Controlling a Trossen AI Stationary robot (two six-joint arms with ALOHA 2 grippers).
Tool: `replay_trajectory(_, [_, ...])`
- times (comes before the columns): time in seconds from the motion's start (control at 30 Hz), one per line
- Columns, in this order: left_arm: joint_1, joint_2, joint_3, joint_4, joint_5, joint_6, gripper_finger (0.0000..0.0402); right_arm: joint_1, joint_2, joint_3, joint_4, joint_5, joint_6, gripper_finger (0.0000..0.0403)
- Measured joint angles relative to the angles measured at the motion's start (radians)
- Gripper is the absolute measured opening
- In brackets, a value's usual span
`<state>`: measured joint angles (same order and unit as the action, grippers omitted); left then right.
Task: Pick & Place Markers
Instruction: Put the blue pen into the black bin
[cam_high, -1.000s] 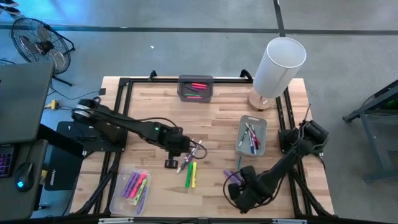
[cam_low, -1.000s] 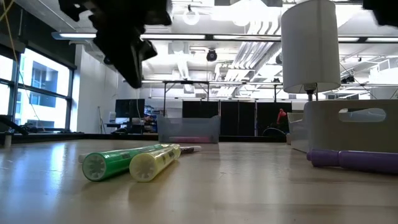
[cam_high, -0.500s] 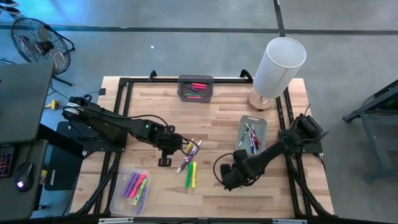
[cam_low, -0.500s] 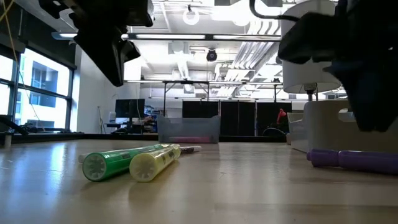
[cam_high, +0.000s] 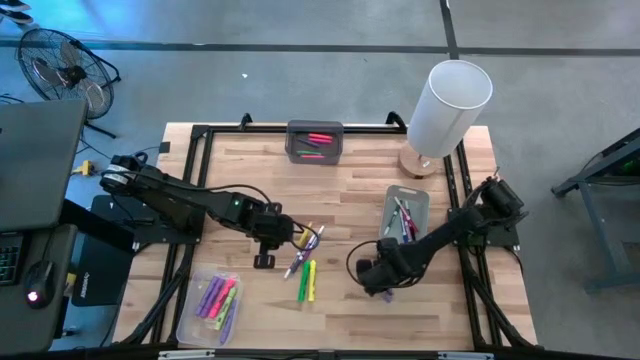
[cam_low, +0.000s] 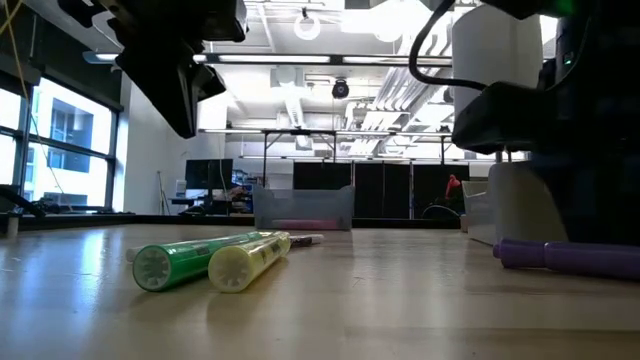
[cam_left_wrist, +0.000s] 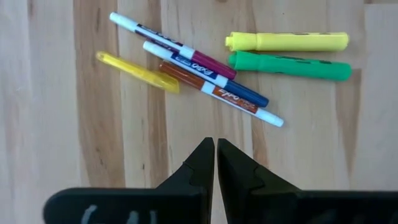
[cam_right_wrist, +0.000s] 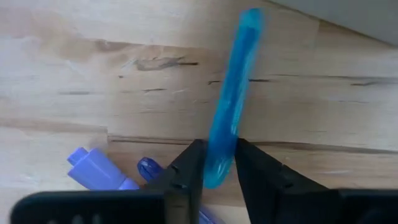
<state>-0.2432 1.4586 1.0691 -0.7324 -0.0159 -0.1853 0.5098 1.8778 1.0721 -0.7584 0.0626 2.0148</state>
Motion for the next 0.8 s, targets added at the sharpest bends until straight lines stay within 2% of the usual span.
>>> replay_trajectory(0.13, [0.000, 0.000, 0.000, 0.000, 0.007, 0.001, 0.0017, 0.006, 0.005, 0.020, -0.020, 0.009, -0.066, 0.0030])
replay_trajectory(0.4, [0.000, 0.000, 0.000, -0.004, 0.059, 0.001, 0.0017, 0.010, 0.021, 0.159, -0.147, -0.014, -0.281, 0.0027])
replay_trajectory(0.5, [0.000, -0.018, 0.000, -0.023, 0.062, 0.001, 0.0017, 0.011, 0.017, 0.263, -0.245, 0.029, -0.351, 0.0028])
replay_trajectory(0.63, [0.001, -0.064, 0.000, -0.052, 0.048, 0.015, 0.0017, 0.003, 0.017, 0.427, -0.403, 0.150, -0.402, 0.0028])
replay_trajectory(0.8, [0.001, -0.134, 0.001, -0.098, -0.064, 0.024, 0.0017, -0.052, 0.014, 0.629, -0.555, 0.313, -0.572, 0.0028])
